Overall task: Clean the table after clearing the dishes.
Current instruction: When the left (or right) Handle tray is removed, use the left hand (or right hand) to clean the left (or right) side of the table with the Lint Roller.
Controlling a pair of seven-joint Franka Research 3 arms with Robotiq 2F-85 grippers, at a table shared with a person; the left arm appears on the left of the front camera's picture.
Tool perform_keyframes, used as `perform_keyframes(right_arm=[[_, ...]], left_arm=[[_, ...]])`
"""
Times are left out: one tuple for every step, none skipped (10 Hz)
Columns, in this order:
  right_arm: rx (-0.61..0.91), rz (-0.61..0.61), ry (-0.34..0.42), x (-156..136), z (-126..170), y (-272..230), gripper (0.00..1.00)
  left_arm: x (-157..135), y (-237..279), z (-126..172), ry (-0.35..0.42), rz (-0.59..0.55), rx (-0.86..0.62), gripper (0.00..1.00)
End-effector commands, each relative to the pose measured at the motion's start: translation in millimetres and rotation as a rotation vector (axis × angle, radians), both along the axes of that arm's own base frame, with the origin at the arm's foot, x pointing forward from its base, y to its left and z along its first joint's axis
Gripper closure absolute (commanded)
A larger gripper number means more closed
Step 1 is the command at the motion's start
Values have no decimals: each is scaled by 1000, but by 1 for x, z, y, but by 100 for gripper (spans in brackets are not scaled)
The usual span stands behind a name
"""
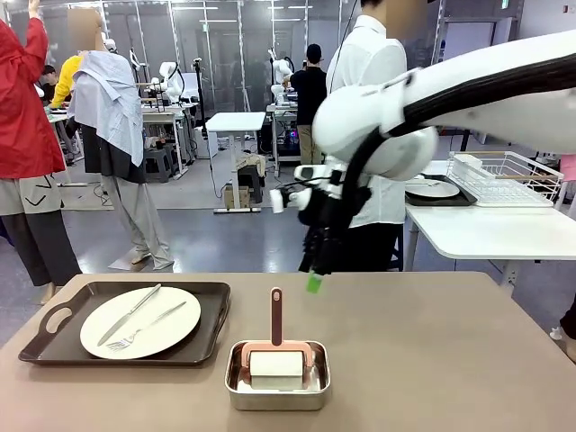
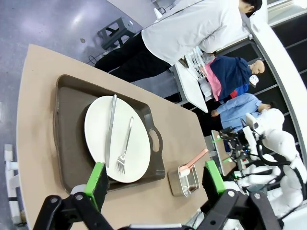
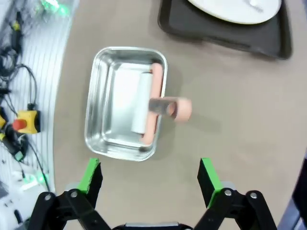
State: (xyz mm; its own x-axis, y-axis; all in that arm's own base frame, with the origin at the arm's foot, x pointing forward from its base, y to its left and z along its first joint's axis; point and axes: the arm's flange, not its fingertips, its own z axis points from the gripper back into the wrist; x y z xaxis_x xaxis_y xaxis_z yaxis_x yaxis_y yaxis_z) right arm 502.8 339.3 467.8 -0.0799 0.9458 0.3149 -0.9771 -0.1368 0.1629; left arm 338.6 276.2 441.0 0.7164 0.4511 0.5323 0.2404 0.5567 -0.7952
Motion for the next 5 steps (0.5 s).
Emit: perform_keyframes(right_arm=[[-91,73,6,20,1,29,0],[-115,107,6,18,-1,45,0],[-133,134,25,15,-4,58,0],[-156,142,25,12,-6,63,0],[-167,133,37,11,-8,63,0]], left_arm=[[-2,2,1,-9,-10,-3,0],[-2,2,1,-9,-10,-3,0],[-2,2,1,-9,-10,-3,0],[-2,2,1,-9,-10,-3,0],[-2,2,1,-9,-10,-3,0]])
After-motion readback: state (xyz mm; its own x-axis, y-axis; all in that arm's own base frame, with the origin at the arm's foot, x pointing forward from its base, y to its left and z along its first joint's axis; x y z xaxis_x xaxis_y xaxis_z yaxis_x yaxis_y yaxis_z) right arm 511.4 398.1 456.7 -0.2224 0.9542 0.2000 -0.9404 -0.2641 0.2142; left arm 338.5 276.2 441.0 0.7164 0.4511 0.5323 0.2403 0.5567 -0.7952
